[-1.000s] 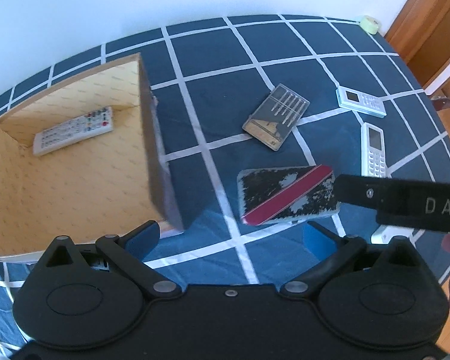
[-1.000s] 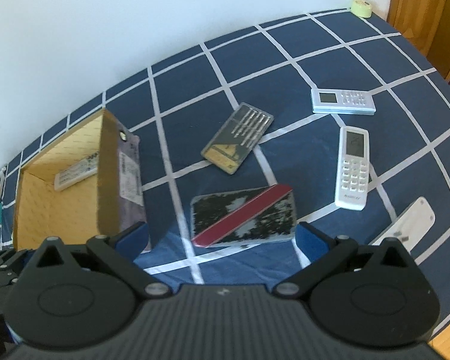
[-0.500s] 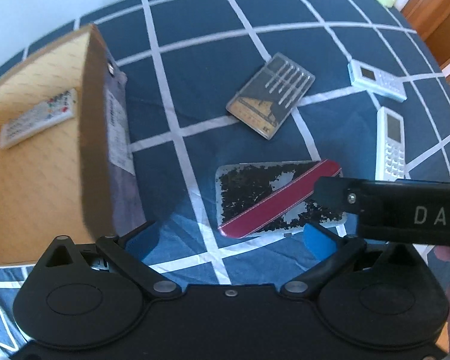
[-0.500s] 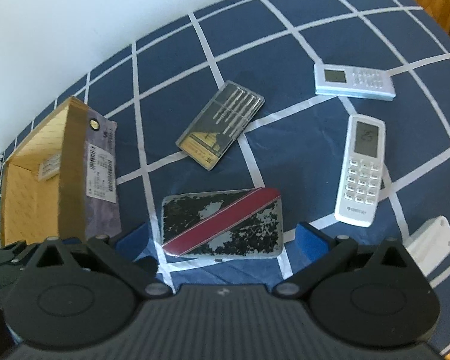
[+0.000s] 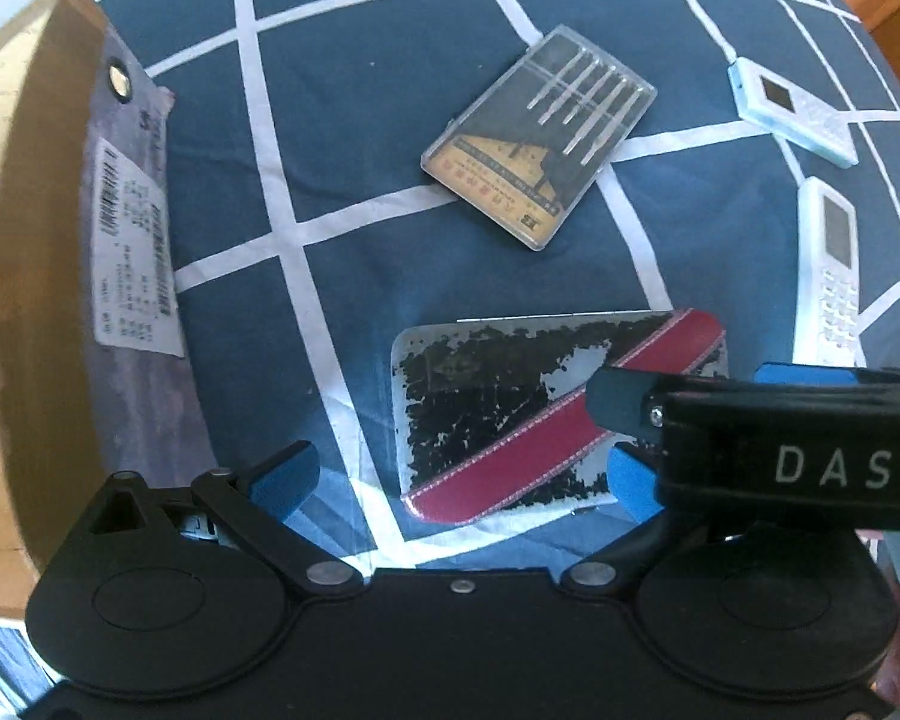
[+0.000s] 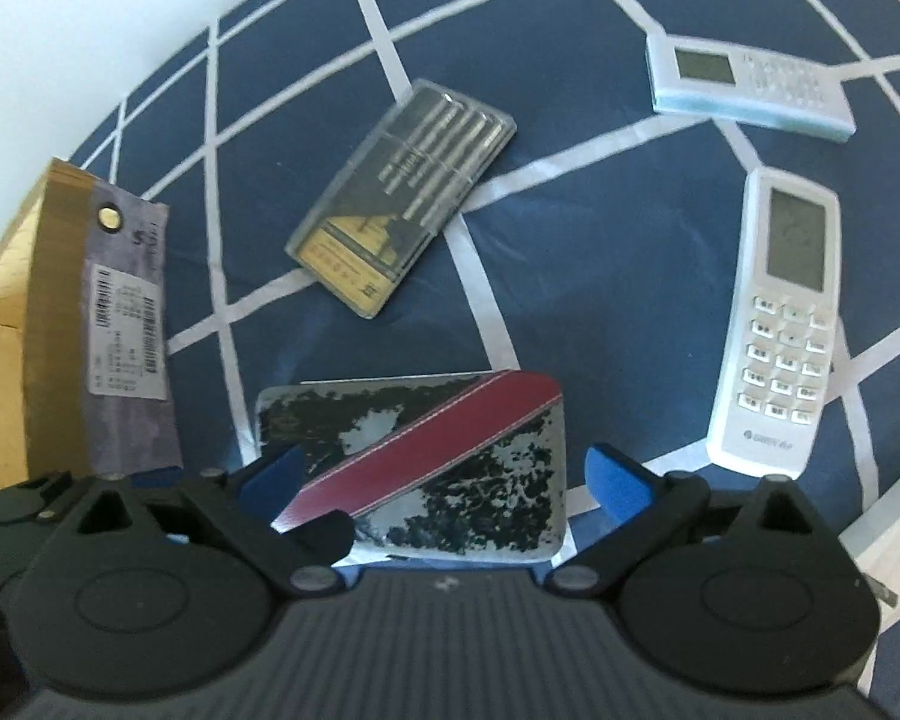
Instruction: Organize objects
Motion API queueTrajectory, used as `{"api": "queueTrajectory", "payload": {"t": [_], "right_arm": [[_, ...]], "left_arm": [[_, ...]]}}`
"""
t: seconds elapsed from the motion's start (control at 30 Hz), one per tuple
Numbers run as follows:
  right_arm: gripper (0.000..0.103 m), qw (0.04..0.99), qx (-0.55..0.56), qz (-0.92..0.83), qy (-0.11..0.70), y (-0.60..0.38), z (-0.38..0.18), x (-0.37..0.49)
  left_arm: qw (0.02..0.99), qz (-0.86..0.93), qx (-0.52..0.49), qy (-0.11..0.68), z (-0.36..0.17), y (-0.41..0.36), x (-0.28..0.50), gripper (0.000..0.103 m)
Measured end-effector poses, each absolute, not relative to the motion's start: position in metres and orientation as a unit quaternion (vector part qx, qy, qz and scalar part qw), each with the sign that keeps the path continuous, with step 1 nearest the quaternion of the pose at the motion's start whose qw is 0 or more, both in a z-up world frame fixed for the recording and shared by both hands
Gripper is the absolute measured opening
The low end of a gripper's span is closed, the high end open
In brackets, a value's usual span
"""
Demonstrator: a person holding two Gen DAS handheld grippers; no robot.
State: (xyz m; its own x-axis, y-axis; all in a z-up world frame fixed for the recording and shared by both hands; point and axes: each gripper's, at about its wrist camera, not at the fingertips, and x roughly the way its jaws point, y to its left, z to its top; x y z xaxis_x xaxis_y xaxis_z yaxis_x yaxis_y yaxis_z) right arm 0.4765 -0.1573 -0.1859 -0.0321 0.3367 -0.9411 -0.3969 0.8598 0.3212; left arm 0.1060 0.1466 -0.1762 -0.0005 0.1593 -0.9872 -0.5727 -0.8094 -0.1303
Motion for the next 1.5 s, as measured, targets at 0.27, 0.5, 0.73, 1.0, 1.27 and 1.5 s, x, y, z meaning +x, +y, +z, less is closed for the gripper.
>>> {"api": "queueTrajectory", "payload": {"t": [0.27, 0.5, 0.73, 1.0, 1.27, 1.5], "right_arm": [[0.093, 0.682, -0.025, 0.265, 0.681, -0.151, -0.199, 0.482], [0.088, 0.68, -0.033, 0.259, 0.685, -0.148, -0.205, 0.483], [0.088, 0.68, -0.046, 0.255, 0.686, -0.142, -0.207, 0.485], [0.087, 0.681, -0.063, 0.251, 0.685, -0.139, -0.209, 0.483], [0.08, 0.683, -0.061, 0.255, 0.682, -0.142, -0.207, 0.486], [0.078, 0.692, -0.062, 0.249, 0.674, -0.144, -0.205, 0.481]], "left_arm": [[0.264, 0.677, -0.673, 0.137, -0.19, 0.152, 0.103, 0.102], [0.265, 0.669, -0.684, 0.123, -0.197, 0.152, 0.102, 0.099], [0.262, 0.664, -0.694, 0.094, -0.2, 0.155, 0.102, 0.095], [0.262, 0.664, -0.696, 0.084, -0.197, 0.155, 0.103, 0.089], [0.255, 0.667, -0.694, 0.091, -0.195, 0.156, 0.103, 0.088], [0.253, 0.669, -0.691, 0.1, -0.19, 0.157, 0.104, 0.087]]}}
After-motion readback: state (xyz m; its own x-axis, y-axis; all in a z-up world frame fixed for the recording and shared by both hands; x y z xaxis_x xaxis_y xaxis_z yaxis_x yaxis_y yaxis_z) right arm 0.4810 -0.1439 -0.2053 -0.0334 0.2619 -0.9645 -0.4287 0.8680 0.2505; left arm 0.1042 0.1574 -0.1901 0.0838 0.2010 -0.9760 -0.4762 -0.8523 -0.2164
